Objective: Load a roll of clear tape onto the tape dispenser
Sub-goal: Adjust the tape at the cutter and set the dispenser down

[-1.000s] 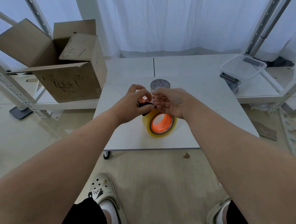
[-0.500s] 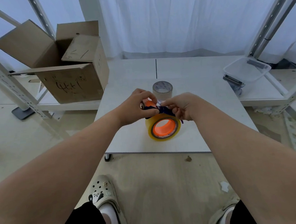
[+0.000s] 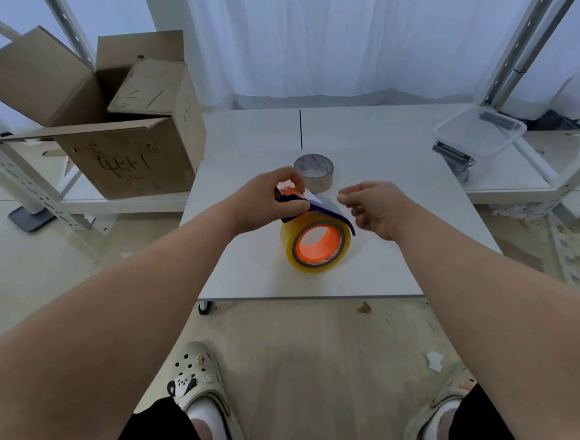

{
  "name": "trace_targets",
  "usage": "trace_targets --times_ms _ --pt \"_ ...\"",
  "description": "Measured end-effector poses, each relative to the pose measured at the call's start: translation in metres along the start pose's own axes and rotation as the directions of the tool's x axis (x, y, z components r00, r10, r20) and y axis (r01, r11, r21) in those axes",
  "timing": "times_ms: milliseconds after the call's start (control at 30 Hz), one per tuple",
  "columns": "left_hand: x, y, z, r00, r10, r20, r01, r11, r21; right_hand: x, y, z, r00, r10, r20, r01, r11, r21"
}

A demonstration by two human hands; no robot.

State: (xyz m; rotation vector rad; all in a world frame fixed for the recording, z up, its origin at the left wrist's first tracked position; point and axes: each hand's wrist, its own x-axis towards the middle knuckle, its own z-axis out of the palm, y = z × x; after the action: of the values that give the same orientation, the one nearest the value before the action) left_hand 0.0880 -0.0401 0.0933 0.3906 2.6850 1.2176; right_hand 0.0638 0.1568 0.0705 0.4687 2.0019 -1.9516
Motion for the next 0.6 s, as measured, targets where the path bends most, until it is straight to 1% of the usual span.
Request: trace_targets --times_ms 33,67,100,133,200,233,333,433,533,600 --pt "0.000 -0.002 -0.001 1.000 -0.009 -0.006 0.009 1.000 -0.007 -0.001 0.001 -0.001 0.991 -0.130 0.003 0.130 0.990 -0.060" --pt "0.000 -0.004 -0.002 1.000 -0.016 -0.012 0.016 1.000 -0.019 -0.004 0.000 -0.002 0.966 -0.255 0.049 0.259 0.959 -0.119" --pt "0.000 -0.005 -0.002 1.000 -0.020 -0.017 0.019 0.999 -0.033 -0.008 -0.003 0.000 0.933 -0.336 0.131 0.356 0.916 -0.185" --pt "0.000 -0.006 -0.002 1.000 -0.023 -0.020 0.022 0.999 -0.047 -0.012 -0.005 0.002 0.901 -0.366 0.231 0.421 0.867 -0.267" --pt "0.001 -0.007 -0.003 0.999 -0.030 -0.024 0.028 0.997 -0.071 -0.015 -0.007 0.008 0.863 -0.318 0.392 0.475 0.776 -0.416" --pt "0.002 -0.007 -0.003 0.999 -0.033 -0.025 0.031 0.996 -0.081 -0.015 -0.007 0.010 0.854 -0.290 0.432 0.485 0.745 -0.459" --pt "0.004 -0.010 -0.005 0.998 -0.054 -0.015 0.052 0.992 -0.117 -0.010 0.001 0.014 0.814 -0.283 0.507 0.550 0.657 -0.516" --pt "0.005 -0.018 -0.006 0.997 -0.069 -0.024 0.063 0.979 -0.194 -0.005 0.010 0.018 0.784 -0.291 0.549 0.601 0.581 -0.550" --pt "0.006 -0.030 -0.003 0.994 -0.083 -0.069 0.058 0.952 -0.300 0.001 0.015 0.021 0.778 -0.257 0.573 0.601 0.567 -0.563" --pt "0.009 -0.035 -0.001 0.992 -0.108 -0.063 0.075 0.917 -0.391 0.002 0.011 0.022 0.792 -0.211 0.573 0.559 0.631 -0.539"
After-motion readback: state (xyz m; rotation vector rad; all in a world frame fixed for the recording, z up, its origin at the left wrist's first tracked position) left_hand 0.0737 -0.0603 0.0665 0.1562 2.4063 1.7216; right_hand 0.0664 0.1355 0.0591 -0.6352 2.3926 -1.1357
